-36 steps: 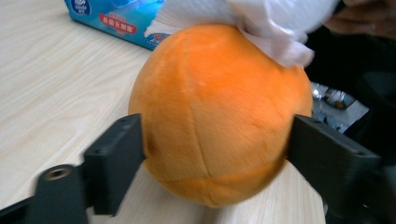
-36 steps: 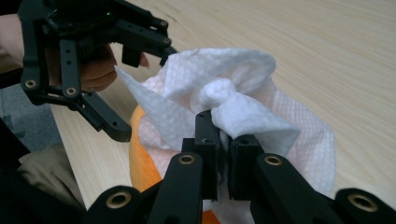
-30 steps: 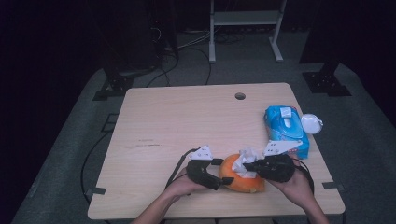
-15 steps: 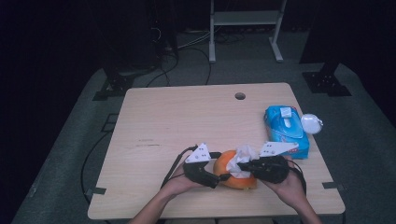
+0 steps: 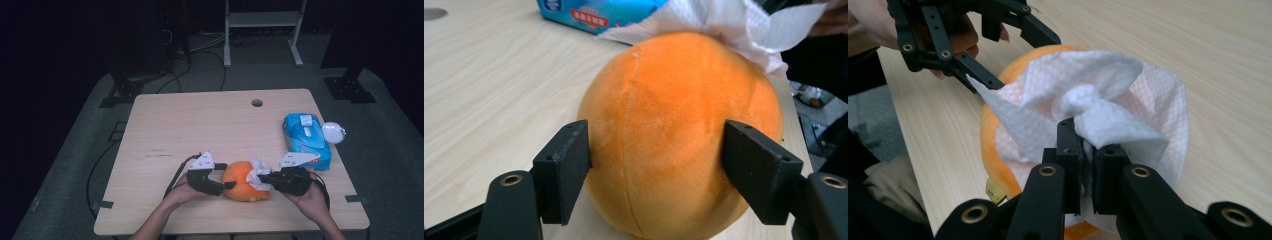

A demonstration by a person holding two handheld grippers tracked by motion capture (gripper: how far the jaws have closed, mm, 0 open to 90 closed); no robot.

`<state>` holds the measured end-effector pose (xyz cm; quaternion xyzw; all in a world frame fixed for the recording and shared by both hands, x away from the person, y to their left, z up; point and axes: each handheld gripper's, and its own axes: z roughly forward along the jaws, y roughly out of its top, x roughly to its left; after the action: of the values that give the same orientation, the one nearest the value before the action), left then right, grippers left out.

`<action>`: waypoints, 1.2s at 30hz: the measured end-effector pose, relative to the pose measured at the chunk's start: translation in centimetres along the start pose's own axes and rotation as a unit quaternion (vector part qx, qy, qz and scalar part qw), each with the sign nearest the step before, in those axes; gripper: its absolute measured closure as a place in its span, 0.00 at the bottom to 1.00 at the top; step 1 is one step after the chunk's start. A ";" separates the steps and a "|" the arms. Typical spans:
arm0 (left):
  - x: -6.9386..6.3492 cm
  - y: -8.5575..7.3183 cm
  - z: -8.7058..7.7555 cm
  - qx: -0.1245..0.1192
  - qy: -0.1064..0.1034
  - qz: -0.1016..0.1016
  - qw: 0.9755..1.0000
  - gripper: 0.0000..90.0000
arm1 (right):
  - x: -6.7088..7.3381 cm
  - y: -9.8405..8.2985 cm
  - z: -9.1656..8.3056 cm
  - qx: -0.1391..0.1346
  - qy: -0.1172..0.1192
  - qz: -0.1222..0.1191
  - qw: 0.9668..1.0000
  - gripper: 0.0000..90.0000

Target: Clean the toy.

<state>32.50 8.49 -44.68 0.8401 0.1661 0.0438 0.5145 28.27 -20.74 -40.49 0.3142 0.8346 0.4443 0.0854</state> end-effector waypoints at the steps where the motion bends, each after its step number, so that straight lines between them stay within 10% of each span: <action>1: 0.0 -0.1 0.0 0.003 0.000 0.001 1.000 0.31 | 0.4 0.2 0.0 -0.002 -0.002 -0.007 1.000 0.93; 25: 0.1 -0.7 0.0 0.005 -0.026 -0.001 1.000 0.26 | -1.1 -1.1 -0.2 0.037 -0.015 -0.009 0.999 0.93; 36: -0.4 -0.5 0.3 0.002 -0.033 0.004 0.999 0.24 | 0.2 -0.3 -0.2 0.006 0.016 -0.027 0.999 0.93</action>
<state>32.12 8.32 -45.23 0.8426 0.1460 0.0178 0.5180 27.92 -20.86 -40.58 0.2848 0.8469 0.4415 0.0824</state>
